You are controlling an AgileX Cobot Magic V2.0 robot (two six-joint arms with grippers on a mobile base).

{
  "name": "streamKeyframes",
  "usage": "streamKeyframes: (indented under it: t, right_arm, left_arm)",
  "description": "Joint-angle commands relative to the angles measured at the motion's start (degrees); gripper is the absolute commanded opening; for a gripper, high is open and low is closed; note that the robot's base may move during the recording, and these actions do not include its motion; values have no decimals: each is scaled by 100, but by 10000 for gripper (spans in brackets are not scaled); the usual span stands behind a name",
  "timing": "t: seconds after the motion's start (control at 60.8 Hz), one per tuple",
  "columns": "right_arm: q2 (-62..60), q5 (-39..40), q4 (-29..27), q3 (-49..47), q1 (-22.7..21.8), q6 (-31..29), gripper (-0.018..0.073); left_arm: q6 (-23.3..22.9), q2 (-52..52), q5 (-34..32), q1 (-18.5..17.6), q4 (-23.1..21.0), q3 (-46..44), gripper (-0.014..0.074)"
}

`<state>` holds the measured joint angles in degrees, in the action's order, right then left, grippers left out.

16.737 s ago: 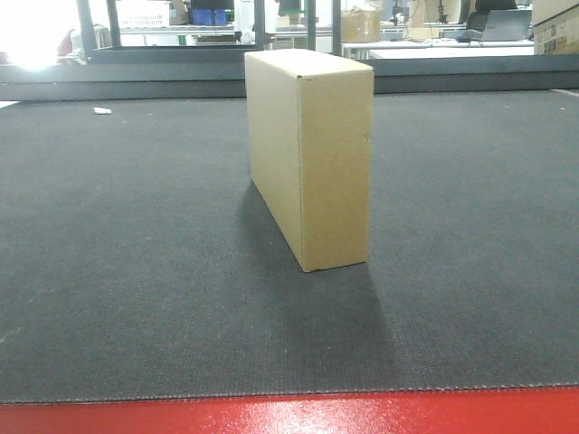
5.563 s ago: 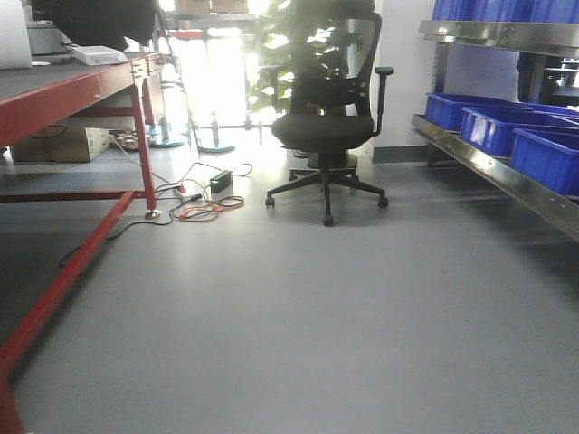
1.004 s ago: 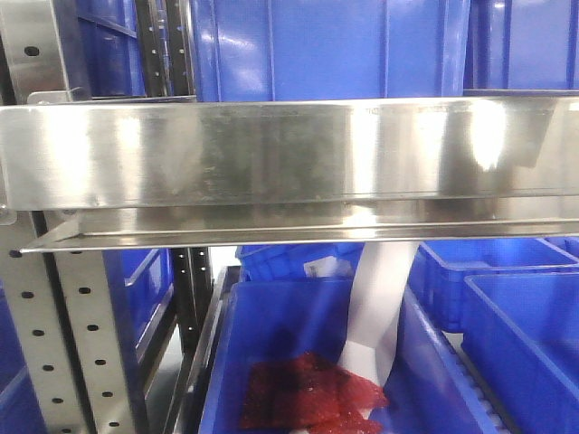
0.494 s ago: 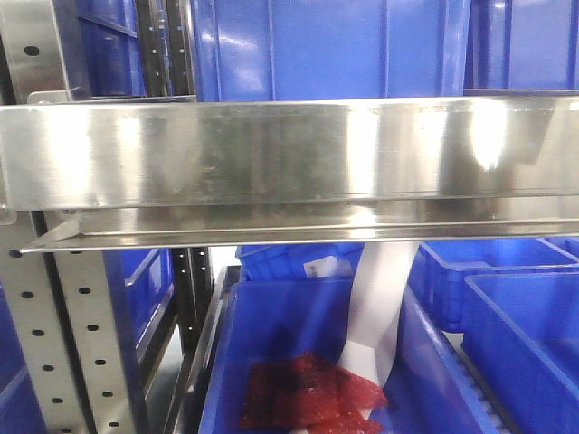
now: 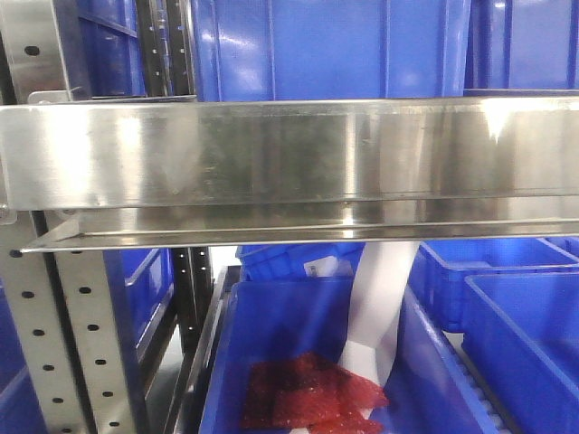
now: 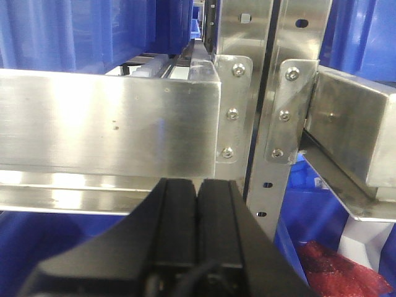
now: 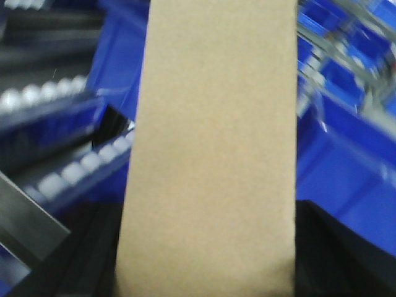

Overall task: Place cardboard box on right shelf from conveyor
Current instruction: 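Lower the held box onto the shelf beside the blue bin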

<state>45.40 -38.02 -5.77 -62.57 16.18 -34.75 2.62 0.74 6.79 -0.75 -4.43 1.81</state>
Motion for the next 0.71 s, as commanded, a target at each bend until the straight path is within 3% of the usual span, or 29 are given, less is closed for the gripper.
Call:
streamKeyframes:
  t: [0.0,0.181,0.263,0.543,0.691]
  right_arm:
    - [505,596,-239,-441,119,-1550,216]
    - [1470,929,-336,-612,335,-3768,216]
    - [1842,1267,-433,-612,391,-4352,216]
    - [3045,2682,-506,-612,549,-4543,216]
    - [3451,2893,-506,-612,549,-4543,216]
  left_arm:
    - [1,82,-504,9,-34,54,-116]
    - [1,82,-504,9,-34,54,-116]
    - [1,82,-504,9,-34,54,-116]
    - [1,82,-504,9,-34,54,-116]
    - [1,82,-504,9,-34,54,-116]
